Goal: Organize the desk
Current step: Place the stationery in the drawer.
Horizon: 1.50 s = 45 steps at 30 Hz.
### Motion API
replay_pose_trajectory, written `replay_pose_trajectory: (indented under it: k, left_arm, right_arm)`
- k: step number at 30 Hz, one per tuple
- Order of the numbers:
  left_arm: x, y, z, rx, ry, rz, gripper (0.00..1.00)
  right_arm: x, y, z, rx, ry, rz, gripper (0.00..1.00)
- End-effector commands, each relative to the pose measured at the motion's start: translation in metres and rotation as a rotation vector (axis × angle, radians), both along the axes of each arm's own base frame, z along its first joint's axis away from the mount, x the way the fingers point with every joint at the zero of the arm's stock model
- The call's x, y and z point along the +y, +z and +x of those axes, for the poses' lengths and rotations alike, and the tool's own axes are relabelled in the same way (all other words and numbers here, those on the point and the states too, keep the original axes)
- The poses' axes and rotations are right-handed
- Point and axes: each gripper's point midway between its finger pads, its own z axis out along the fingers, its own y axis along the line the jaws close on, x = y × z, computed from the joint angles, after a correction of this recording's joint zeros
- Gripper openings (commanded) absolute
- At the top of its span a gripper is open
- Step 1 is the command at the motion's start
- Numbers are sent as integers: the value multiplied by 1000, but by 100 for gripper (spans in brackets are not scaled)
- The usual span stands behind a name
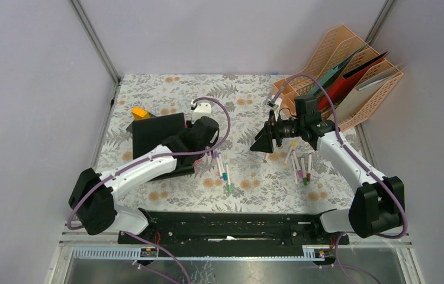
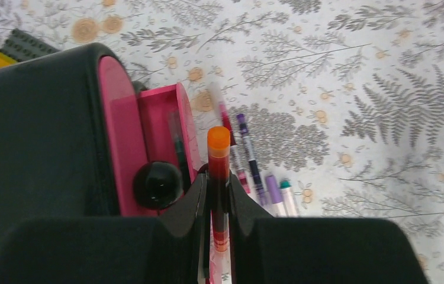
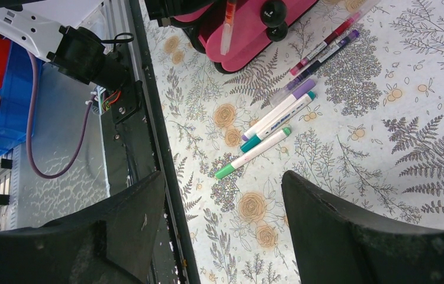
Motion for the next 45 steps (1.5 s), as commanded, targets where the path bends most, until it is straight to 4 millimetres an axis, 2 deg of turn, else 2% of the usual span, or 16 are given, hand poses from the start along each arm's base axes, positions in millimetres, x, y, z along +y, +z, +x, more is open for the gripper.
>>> replay_pose_trajectory:
  k: [1, 6, 10, 13, 18, 21, 32, 45]
  left_arm:
    - [18, 24, 9, -67, 63, 100, 0]
    - [6, 32, 8, -65, 12, 45, 0]
    - [-4, 53, 1, -115, -64, -51, 0]
    - [4, 66, -2, -150, -54, -62, 0]
    - [18, 69, -5, -150, -12, -17, 0]
    - [23, 64, -5, -141, 2, 17, 0]
    - [25, 24, 0, -82, 19, 111, 0]
    - [33, 9, -5, -63, 27, 169, 0]
  right_arm:
    - [0, 17, 6, -73, 1, 10, 79]
    - [0, 17, 6, -74, 3, 10, 79]
    - [0, 17, 6, -73, 4, 11, 79]
    - [0, 17, 5, -71, 6, 12, 79]
    - [0, 17, 5, -71, 9, 15, 79]
    - [1, 17, 5, -71, 11, 16, 79]
    - [1, 17, 4, -68, 14, 18, 79]
    - [1, 17, 4, -66, 16, 19, 79]
